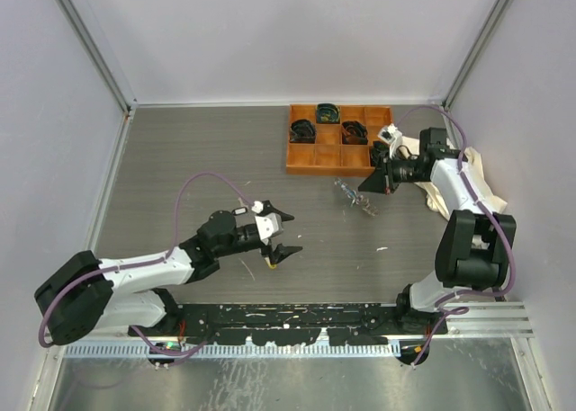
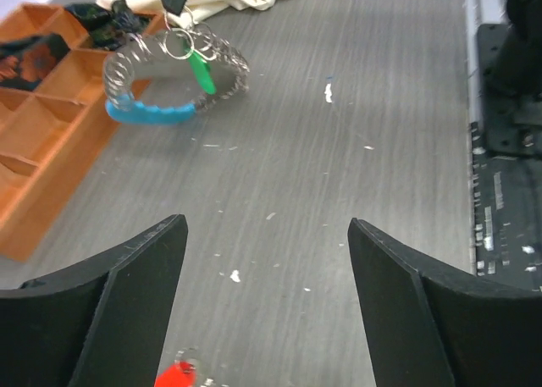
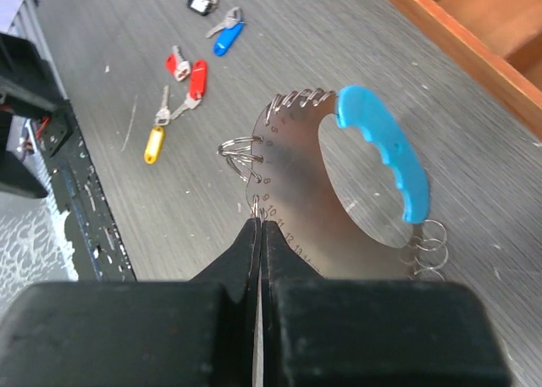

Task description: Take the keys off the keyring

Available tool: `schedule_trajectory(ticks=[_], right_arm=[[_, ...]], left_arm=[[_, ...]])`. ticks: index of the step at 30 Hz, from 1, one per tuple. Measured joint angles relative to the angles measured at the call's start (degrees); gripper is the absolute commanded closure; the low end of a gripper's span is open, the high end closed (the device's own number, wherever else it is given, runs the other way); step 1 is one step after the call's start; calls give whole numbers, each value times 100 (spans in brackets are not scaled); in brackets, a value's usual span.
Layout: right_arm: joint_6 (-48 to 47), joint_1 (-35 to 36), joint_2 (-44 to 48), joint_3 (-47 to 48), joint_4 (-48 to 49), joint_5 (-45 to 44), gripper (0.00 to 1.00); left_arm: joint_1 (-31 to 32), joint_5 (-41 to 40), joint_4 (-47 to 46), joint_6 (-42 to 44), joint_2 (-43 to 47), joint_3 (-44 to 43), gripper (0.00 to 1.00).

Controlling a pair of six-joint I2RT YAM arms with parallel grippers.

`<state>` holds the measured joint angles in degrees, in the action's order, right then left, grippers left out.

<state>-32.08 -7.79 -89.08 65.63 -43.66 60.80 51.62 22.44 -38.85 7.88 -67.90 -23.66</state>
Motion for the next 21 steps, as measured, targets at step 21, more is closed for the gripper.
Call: schedule_trajectory(ticks=[21], right_arm=[[-236, 1394, 33, 0, -190, 387, 99]], left_arm=[[131, -396, 1003, 2973, -905, -1248, 16]])
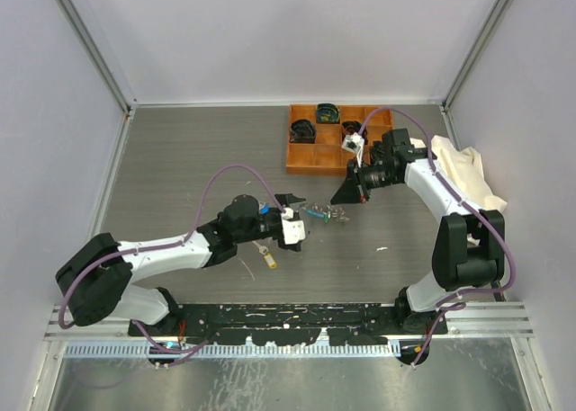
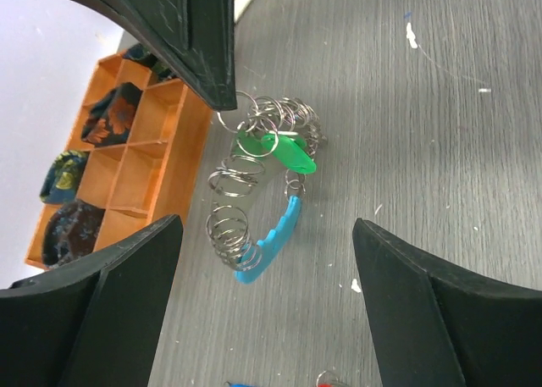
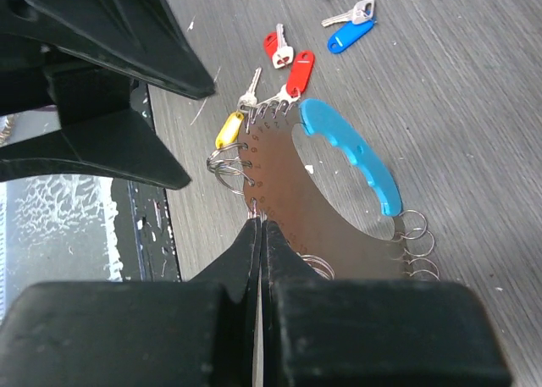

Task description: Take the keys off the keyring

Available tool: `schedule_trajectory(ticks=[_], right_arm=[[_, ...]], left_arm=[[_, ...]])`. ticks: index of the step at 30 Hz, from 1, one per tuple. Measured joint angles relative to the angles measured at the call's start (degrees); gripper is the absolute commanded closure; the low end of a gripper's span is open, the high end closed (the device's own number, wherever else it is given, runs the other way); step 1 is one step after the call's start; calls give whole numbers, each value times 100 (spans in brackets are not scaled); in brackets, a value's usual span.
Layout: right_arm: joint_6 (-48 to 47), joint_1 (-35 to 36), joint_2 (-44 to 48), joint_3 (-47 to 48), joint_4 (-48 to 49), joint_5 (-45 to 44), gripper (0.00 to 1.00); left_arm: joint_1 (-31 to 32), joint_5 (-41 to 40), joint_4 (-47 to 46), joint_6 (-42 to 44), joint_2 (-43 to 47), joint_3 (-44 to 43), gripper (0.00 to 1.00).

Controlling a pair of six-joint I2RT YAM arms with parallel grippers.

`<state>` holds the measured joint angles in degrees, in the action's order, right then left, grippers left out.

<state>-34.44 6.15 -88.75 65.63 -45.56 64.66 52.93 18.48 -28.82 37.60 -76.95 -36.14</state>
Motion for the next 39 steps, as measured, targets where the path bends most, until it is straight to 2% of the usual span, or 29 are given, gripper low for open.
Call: schedule_trajectory(ticks=[10, 14, 25, 30, 33, 36, 39], right_arm=[[-17, 284, -15, 0, 0, -2, 99], [-24, 354, -52, 0, -4, -2, 99], [-48, 433, -66, 0, -17, -2, 99], [-81, 472, -76, 0, -20, -2, 99], [-87, 501, -103, 0, -26, -2, 99], [-94, 501, -103, 0, -37, -2, 99], [-103, 501, -103, 0, -37, -2, 99]], left_arm=[[0, -297, 352, 90, -907, -503, 21], [0, -442, 339, 83, -984, -621, 27], [0, -706, 330, 33, -1191, -629, 38], [0, -782, 199, -72, -1346, -671, 48], [0, -796, 70, -175, -1445, -691, 50], [0, -796, -52, -278, -1491, -691, 58], [0, -776, -184, -400, -1499, -691, 77]])
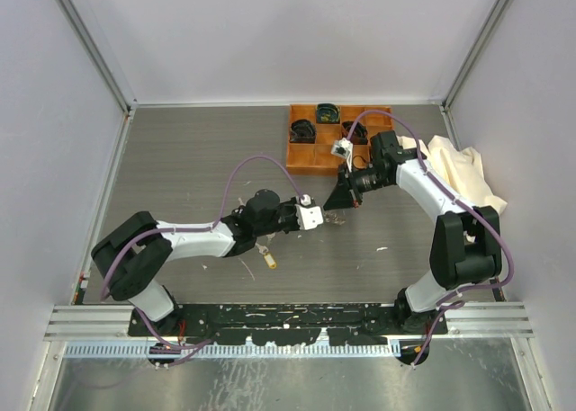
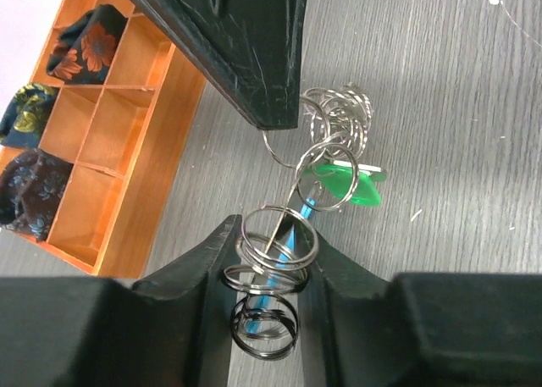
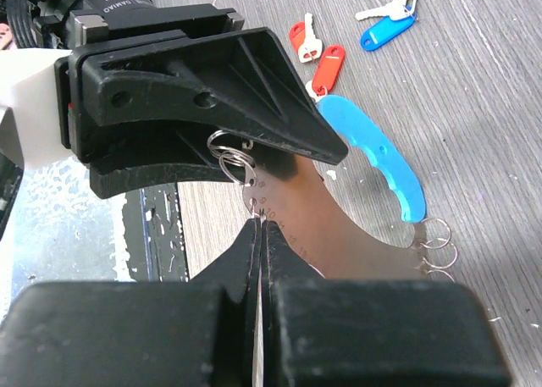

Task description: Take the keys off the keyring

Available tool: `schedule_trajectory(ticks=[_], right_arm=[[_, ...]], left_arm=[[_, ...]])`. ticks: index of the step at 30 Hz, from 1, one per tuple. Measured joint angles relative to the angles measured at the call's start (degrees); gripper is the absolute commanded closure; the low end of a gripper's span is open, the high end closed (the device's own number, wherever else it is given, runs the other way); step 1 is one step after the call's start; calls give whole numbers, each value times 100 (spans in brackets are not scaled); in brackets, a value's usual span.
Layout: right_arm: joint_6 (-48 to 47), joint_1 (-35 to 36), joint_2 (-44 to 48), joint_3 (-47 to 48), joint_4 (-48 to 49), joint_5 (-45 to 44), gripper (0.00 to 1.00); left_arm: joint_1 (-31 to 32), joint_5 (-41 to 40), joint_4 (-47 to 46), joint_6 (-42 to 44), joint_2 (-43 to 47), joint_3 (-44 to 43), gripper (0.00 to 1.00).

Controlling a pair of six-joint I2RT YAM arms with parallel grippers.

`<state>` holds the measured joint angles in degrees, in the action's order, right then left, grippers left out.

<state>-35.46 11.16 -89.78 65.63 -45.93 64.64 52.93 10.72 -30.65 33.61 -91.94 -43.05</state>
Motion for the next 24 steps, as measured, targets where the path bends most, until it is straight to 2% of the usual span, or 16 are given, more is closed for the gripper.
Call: schedule_trajectory(ticks=[2, 3, 7, 11, 15, 21, 24], right_arm=[[-2, 0, 0, 0, -2, -4, 99], [0, -2, 0, 0, 0, -9, 99], [9, -2, 0, 0, 2, -42, 96], [107, -37, 0, 0, 13, -55, 66], [227, -247, 37, 0, 92, -68, 44], [299, -883, 684, -201, 367, -101, 37], [122, -935, 1154, -389, 474, -57, 30]], left_arm=[[0, 11, -87, -66, 0, 0, 94], [0, 17, -120, -111, 0, 0, 99], [0, 15, -186, -306, 0, 13, 100], [0, 0, -201, -588, 0, 13, 100], [0, -50, -166, -1117, 11, 11, 100], [0, -280, 52, -2212, 66, -52, 100], [0, -463, 275, -2820, 68, -205, 100]])
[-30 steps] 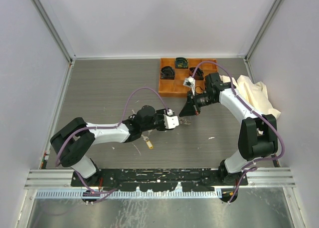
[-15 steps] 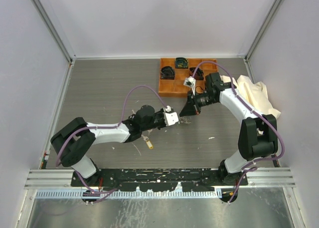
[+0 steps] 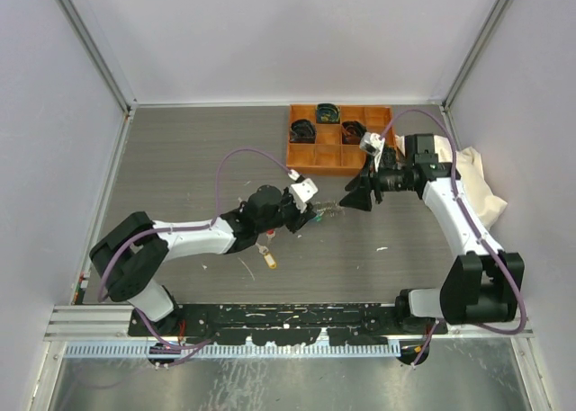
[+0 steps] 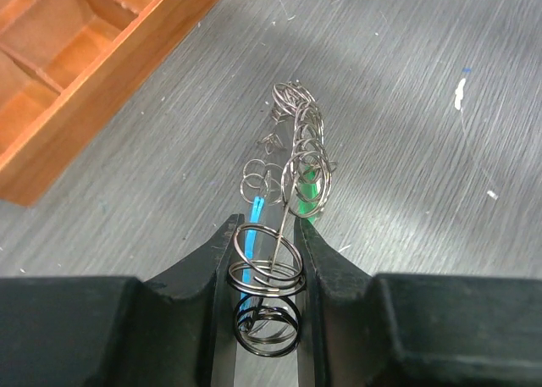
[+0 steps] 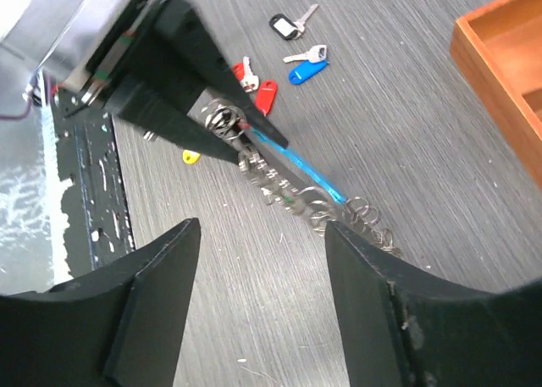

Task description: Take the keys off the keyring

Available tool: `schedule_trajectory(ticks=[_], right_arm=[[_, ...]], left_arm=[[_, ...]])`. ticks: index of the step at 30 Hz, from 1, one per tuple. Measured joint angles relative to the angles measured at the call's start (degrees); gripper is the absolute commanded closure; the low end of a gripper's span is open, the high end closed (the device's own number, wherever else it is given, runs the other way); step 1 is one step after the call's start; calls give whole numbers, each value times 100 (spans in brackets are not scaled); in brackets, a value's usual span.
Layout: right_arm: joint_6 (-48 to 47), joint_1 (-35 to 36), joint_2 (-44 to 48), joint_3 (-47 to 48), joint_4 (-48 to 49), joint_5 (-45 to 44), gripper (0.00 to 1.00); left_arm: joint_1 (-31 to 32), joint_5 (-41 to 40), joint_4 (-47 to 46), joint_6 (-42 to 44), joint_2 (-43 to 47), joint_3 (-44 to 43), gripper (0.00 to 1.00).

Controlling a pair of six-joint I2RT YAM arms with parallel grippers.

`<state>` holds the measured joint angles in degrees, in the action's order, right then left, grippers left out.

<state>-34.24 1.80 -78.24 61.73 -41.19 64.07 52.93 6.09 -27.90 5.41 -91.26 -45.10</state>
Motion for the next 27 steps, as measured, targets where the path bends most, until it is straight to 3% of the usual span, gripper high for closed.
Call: schedule_trajectory(ticks=[5, 9, 13, 16, 27], right_arm=[[-872, 166, 815, -756, 262, 164, 17], [-2293, 275, 1274, -1545, 256, 236, 16], [-3049, 308, 1263, -1947, 363, 240, 21], [-2833, 431, 1274, -2164, 970, 114, 24], [-227, 811, 1403, -2697, 3781, -876, 27]], left_arm=[[-17, -282, 498, -804, 33, -297, 100], [-83, -444, 951, -1270, 131, -533, 100], [-138, -555, 1541, -1609, 254, -857, 100], [-162, -669, 1971, -1838, 302, -1202, 100], [-168, -1049, 2796, -2887, 511, -1786, 100]])
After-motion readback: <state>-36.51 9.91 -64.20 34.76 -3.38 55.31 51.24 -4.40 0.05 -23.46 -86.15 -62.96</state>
